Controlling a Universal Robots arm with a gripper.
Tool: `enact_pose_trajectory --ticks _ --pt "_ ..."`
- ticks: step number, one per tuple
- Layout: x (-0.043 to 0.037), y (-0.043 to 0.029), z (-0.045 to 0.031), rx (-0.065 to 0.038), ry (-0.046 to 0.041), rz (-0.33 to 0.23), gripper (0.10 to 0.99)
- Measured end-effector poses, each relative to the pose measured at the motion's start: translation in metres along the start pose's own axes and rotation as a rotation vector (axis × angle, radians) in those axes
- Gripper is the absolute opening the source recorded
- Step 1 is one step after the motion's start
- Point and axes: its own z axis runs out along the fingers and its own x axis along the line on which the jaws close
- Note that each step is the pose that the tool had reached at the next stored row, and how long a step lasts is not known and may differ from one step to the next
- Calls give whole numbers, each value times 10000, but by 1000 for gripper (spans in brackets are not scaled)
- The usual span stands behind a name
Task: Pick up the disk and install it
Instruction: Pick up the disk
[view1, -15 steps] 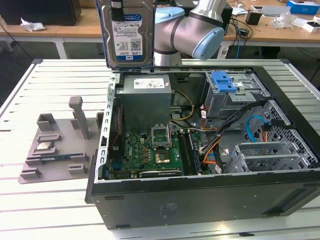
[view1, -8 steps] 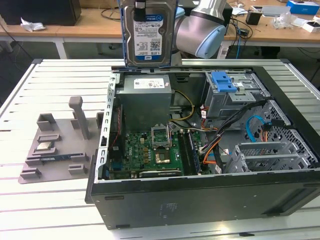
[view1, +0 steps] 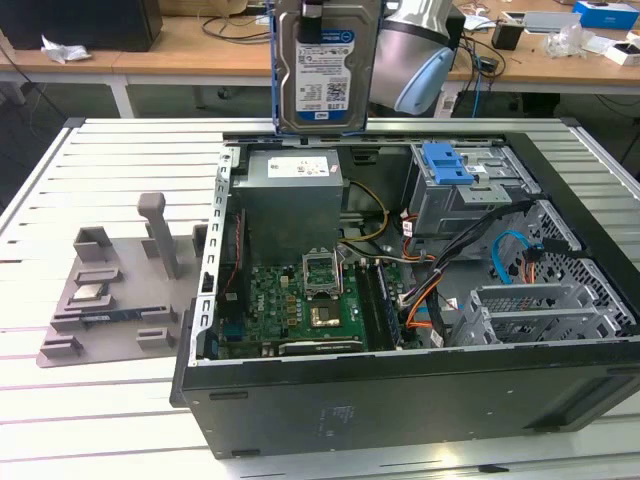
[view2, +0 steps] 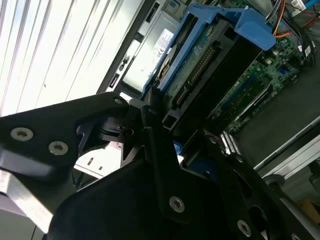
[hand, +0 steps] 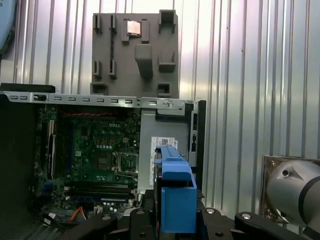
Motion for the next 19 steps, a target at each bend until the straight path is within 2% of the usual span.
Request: enact_pose_trajectory --ticks 5,7,13,15,17,19 --pt "9 -164 -8 0 1 2 369" --pt "13 -259 -12 0 1 1 369" --pt "24 -465 -21 0 1 2 369" --pt "31 -599 -26 1 -2 3 369" --pt "35 -672 -30 0 1 1 369" --pt "43 -810 -36 0 -1 2 369"
